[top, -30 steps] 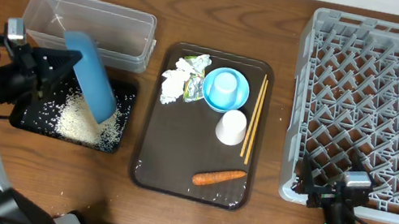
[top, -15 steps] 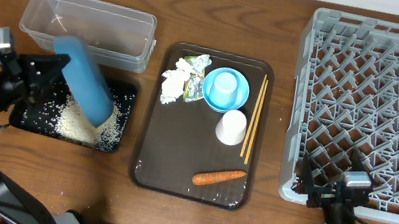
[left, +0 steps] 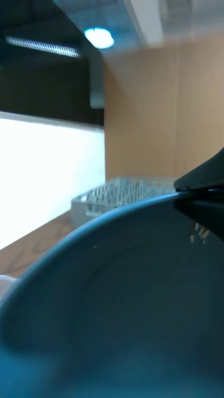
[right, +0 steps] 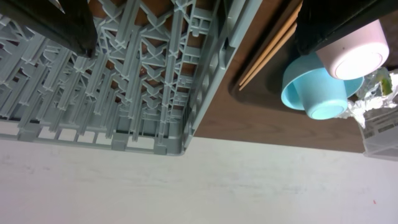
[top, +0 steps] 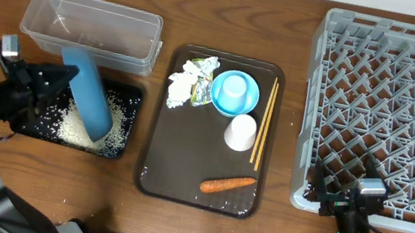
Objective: Sort waste into correct bins and load items into the dishwasher rack
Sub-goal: 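Tilt the blue plate over the black tray to pour out rice, then carry the emptied blue plate back and set it on the brown tray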
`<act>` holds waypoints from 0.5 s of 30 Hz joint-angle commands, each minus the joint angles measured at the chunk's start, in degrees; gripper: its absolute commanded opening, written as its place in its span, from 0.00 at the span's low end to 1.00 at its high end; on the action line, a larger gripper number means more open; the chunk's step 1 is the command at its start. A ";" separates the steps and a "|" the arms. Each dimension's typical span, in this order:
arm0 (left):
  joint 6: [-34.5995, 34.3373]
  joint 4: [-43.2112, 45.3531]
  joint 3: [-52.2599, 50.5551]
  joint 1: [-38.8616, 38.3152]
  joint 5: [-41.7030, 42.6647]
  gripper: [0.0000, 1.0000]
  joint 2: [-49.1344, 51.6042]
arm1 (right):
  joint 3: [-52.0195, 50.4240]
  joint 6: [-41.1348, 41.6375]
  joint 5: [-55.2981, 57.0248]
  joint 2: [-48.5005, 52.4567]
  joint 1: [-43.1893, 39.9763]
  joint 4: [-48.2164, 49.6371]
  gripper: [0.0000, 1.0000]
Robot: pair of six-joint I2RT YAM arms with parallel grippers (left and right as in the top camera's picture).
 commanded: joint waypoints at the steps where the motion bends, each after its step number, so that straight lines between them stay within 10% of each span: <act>1: -3.04 3.98 0.48 -0.17 -10.08 0.06 -3.45 | -0.07 -0.87 -0.07 -0.37 -1.03 -0.24 0.99; 15: -5.35 4.46 0.48 -12.50 -9.09 0.06 -14.36 | -0.07 -0.87 -0.07 -0.37 -1.01 -0.24 0.99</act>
